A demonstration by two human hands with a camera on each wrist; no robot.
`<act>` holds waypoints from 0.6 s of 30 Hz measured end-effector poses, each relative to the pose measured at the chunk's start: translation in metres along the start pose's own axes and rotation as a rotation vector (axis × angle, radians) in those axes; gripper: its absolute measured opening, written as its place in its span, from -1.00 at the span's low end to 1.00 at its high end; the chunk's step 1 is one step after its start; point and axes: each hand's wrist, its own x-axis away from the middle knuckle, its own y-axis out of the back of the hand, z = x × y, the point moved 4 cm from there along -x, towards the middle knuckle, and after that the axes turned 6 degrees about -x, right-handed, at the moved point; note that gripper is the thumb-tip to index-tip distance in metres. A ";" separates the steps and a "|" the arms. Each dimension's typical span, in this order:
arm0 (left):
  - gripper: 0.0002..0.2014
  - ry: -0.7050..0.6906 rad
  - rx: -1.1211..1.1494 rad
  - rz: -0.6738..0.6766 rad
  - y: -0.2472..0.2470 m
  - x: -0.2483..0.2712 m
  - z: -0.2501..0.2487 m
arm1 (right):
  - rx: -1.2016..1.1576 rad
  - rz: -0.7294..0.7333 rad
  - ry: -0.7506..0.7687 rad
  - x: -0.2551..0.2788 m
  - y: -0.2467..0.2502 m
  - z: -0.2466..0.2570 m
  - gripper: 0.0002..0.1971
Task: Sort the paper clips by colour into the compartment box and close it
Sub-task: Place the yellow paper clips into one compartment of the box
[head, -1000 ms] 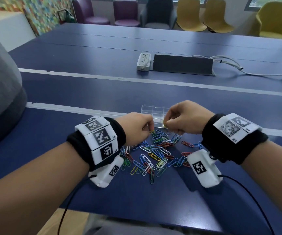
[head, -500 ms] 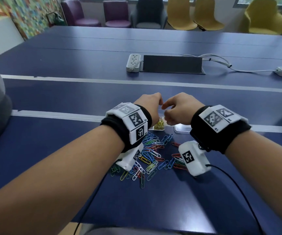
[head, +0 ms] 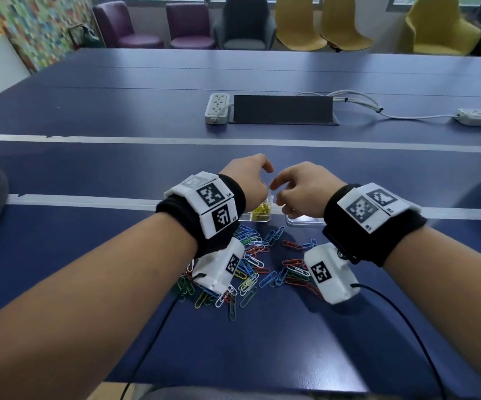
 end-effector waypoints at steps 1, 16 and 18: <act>-0.64 -0.008 -0.012 -0.005 0.002 0.001 0.003 | 0.051 -0.007 0.026 0.003 0.000 0.002 -0.71; -0.85 -0.122 -0.404 0.285 0.006 0.070 0.048 | 0.414 0.146 0.061 0.019 -0.029 0.018 -0.66; -0.87 -0.114 -0.437 0.339 0.002 0.080 0.054 | 0.446 0.115 0.111 0.023 -0.033 0.022 -0.71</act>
